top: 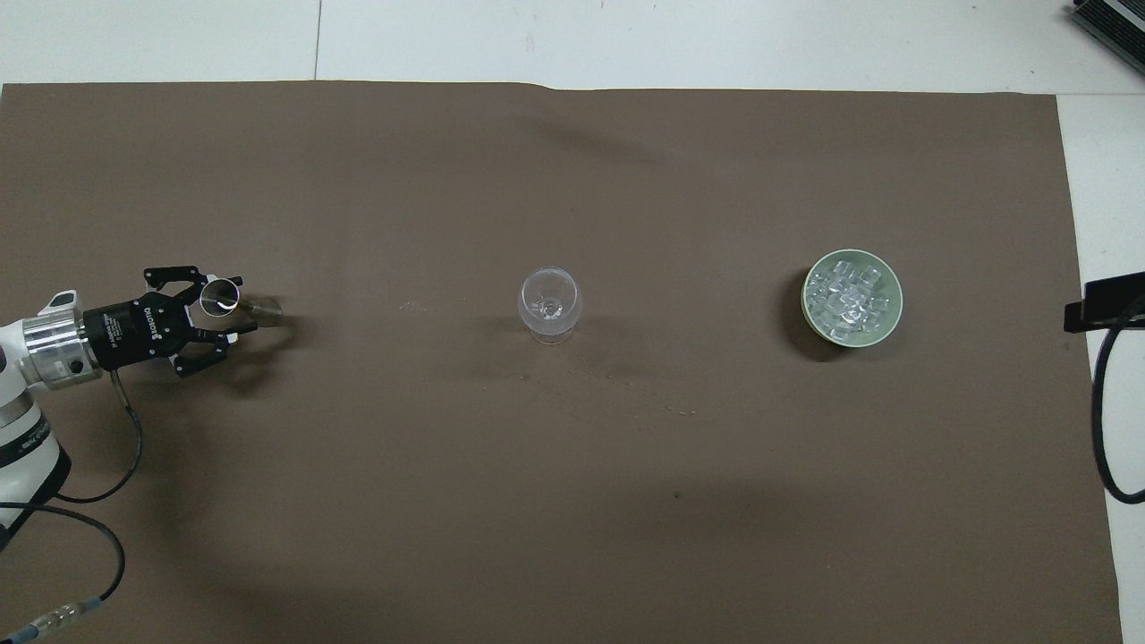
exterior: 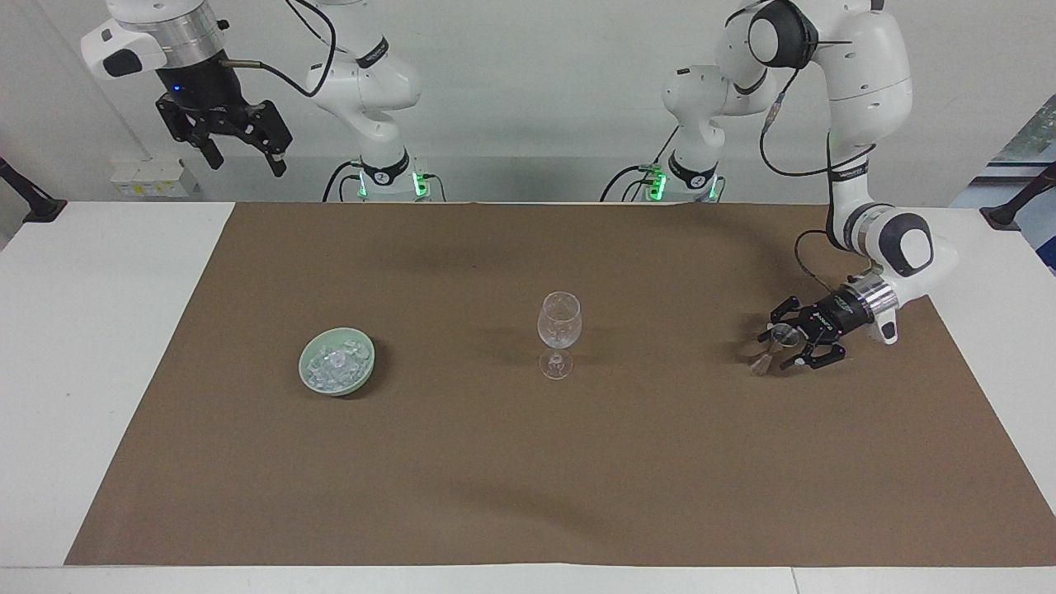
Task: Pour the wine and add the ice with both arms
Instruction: 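Close the left gripper around the small dark bottle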
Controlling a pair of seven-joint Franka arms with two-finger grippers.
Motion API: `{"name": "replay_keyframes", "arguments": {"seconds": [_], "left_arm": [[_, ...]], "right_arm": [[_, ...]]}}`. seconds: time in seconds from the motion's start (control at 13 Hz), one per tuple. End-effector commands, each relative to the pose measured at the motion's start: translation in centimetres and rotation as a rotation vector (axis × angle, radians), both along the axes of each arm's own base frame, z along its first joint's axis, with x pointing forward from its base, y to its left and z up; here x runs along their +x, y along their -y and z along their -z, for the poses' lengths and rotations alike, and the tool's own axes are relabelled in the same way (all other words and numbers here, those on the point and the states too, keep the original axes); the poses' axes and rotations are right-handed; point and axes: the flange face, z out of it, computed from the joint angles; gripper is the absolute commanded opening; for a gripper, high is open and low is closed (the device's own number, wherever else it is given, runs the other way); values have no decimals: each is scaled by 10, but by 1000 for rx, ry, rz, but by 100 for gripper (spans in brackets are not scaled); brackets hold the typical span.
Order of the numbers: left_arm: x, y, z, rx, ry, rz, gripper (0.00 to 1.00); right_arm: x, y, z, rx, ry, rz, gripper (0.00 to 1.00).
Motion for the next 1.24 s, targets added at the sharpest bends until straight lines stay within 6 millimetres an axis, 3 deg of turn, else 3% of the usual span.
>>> {"name": "replay_keyframes", "arguments": {"seconds": [0.0, 0.08, 0.31, 0.69, 1.16], "left_arm": [[-7, 3, -3, -2, 10, -24, 53], [-6, 3, -3, 0, 12, -24, 46], [-6, 3, -3, 1, 11, -25, 43], [-6, 2, -3, 3, 9, -28, 0], [-4, 1, -6, -13, -9, -36, 0]], "right_arm": [[-4, 1, -1, 21, 1, -18, 100], [-4, 1, -1, 21, 2, -18, 100], [-4, 1, -1, 21, 2, -18, 100], [-4, 1, -1, 21, 2, -18, 100], [-4, 1, -1, 21, 2, -18, 100]]}}
